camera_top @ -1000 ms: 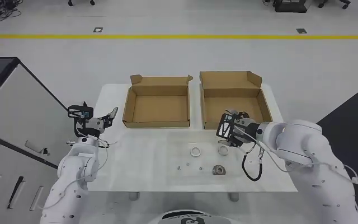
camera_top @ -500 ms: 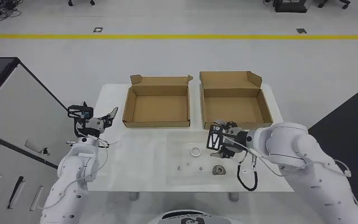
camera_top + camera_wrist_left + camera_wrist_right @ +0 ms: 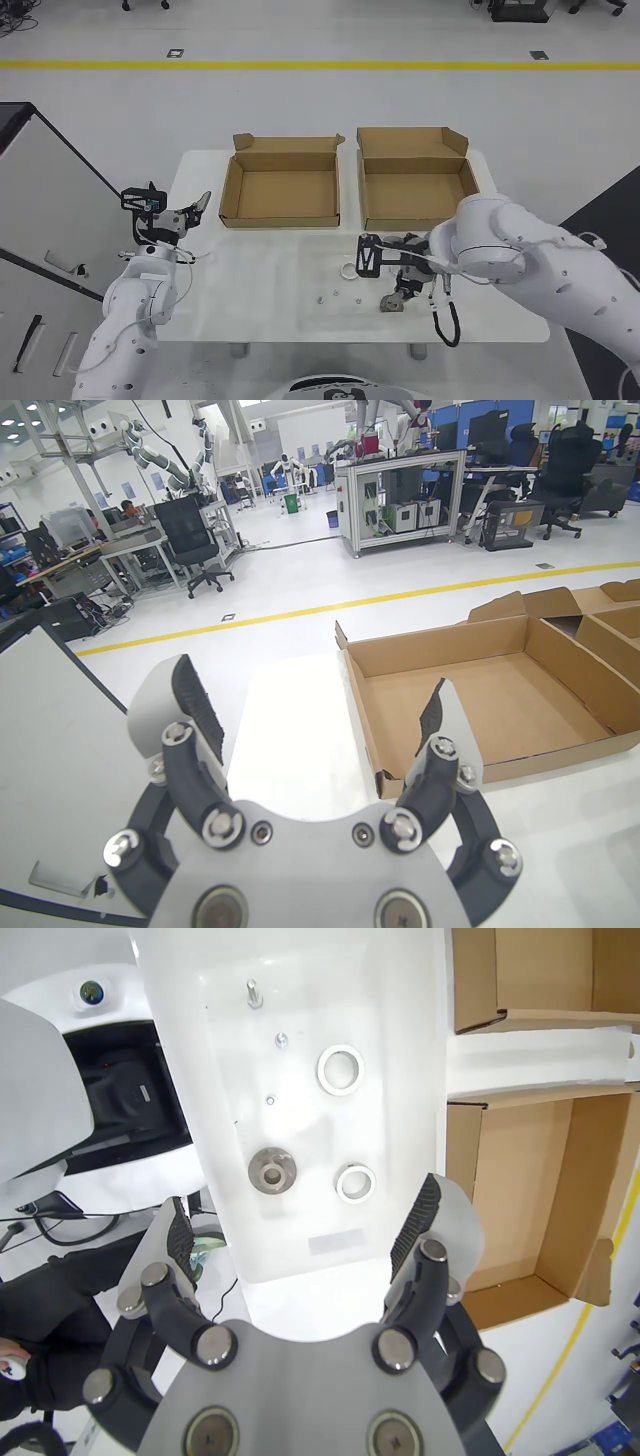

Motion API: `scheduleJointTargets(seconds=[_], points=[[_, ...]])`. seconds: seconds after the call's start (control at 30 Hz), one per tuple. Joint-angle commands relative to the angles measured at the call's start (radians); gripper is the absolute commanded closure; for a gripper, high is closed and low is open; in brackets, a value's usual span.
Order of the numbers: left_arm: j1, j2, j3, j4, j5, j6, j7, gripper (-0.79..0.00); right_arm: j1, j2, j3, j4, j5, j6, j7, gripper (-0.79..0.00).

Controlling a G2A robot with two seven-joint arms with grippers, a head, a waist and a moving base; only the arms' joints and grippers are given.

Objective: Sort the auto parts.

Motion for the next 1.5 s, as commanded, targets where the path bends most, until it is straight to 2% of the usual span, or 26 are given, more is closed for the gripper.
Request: scheduleJointTargets(seconds=[0.0, 0.27, 0.5, 0.57, 0.63, 0.8, 0.9, 1.03, 1.47], points=[[0.000, 0.000, 0.000, 0.000, 0.000, 0.000, 0.000, -0.785, 0.043, 0.007, -0.055, 0.024, 0.000, -0.016, -0.016, -0.785], [0.000, 0.000, 0.000, 0.000, 0.000, 0.000, 0.000, -0.785, 0.137, 0.009, -0.220, 0.115, -0.033, -0.085, -0.085, -0.785], [0.000, 0.000, 0.000, 0.000, 0.000, 0.000, 0.000, -0.785, 0.183, -0.008, -0.291, 0.160, -0.034, -0.117, -0.117, -0.785], [0.000, 0.000, 0.000, 0.000, 0.000, 0.000, 0.000, -0.785, 0.190, -0.013, -0.305, 0.169, -0.034, -0.121, -0.122, -0.699], [0.000, 0.000, 0.000, 0.000, 0.000, 0.000, 0.000, -0.785, 0.197, -0.019, -0.324, 0.176, -0.033, -0.123, -0.123, -0.662], [0.000, 0.000, 0.000, 0.000, 0.000, 0.000, 0.000, -0.785, 0.211, -0.027, -0.363, 0.187, -0.043, -0.119, -0.119, -0.631], [0.000, 0.000, 0.000, 0.000, 0.000, 0.000, 0.000, -0.785, 0.218, -0.032, -0.382, 0.195, -0.044, -0.119, -0.119, -0.505], [0.000, 0.000, 0.000, 0.000, 0.000, 0.000, 0.000, -0.785, 0.227, -0.039, -0.413, 0.203, -0.049, -0.117, -0.118, -0.403], [0.000, 0.000, 0.000, 0.000, 0.000, 0.000, 0.000, -0.785, 0.258, -0.075, -0.492, 0.249, -0.035, -0.117, -0.117, -0.400]])
